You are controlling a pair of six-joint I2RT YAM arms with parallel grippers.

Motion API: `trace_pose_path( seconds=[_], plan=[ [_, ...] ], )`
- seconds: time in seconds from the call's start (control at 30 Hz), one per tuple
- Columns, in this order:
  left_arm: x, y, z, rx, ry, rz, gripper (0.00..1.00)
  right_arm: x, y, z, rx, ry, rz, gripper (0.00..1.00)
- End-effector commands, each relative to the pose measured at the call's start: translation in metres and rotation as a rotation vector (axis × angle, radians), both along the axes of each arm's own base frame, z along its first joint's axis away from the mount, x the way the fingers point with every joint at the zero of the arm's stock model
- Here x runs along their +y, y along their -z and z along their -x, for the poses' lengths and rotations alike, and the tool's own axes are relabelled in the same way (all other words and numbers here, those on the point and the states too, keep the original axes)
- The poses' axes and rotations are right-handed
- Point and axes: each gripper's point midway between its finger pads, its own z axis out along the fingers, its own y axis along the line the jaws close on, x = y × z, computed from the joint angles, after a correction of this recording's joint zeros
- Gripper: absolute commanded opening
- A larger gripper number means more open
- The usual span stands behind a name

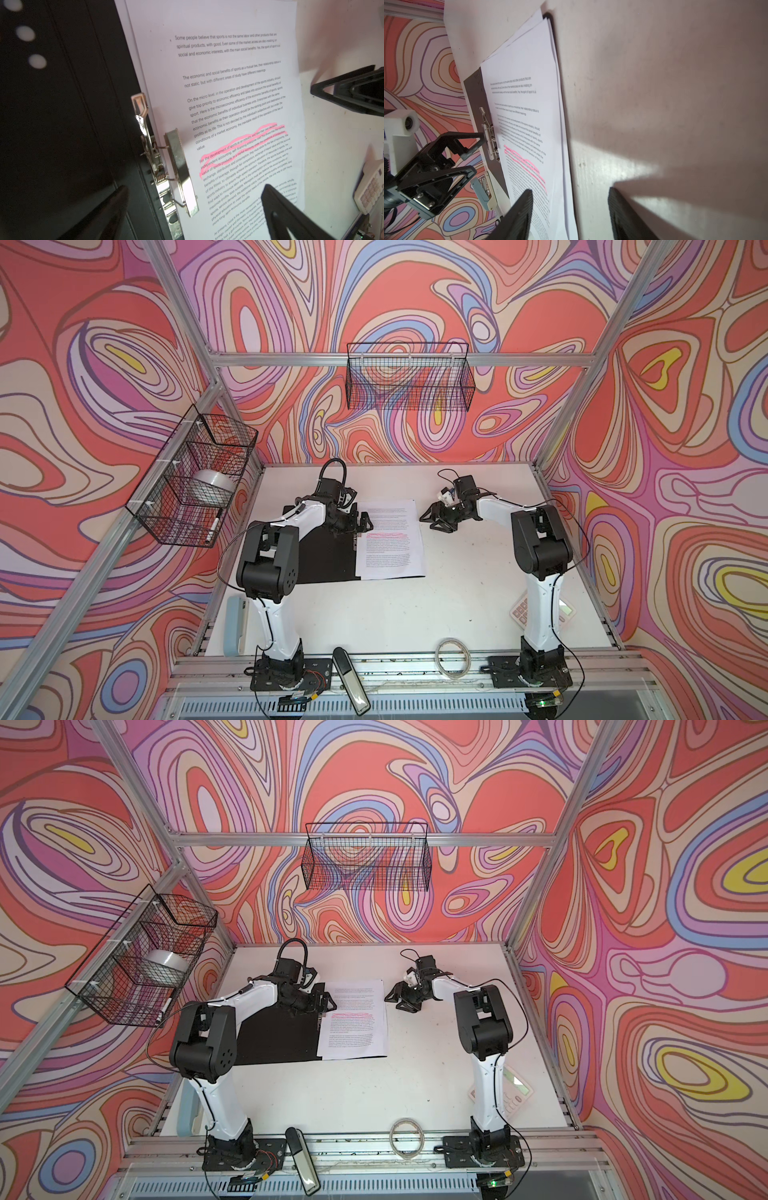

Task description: Put the files into the folder

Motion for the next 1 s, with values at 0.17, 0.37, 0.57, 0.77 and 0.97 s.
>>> trace_pose_path(
  seconds=[0.17,0.37,0.57,0.77,0.97],
  plan=[
    [-0.012,-0.002,-0.001,0.036,0.019,0.087,1.00,0.025,0.023,0.019,0.081,-0.063,0.021,0.61],
    [-0.013,-0.002,-0.001,0.042,0.022,0.093,1.00,0.033,0.013,0.020,0.070,-0.069,0.010,0.61],
    [-0.014,-0.003,-0.003,0.044,0.019,0.101,1.00,0.040,0.003,0.024,0.075,-0.082,-0.006,0.61],
    [-0.016,-0.002,-0.002,0.054,0.016,0.112,1.00,0.038,0.006,0.028,0.088,-0.086,0.031,0.60],
    [-0.016,-0.003,0.005,0.071,0.020,0.117,1.00,0.031,0.009,0.034,0.100,-0.083,0.147,0.61]
  ],
)
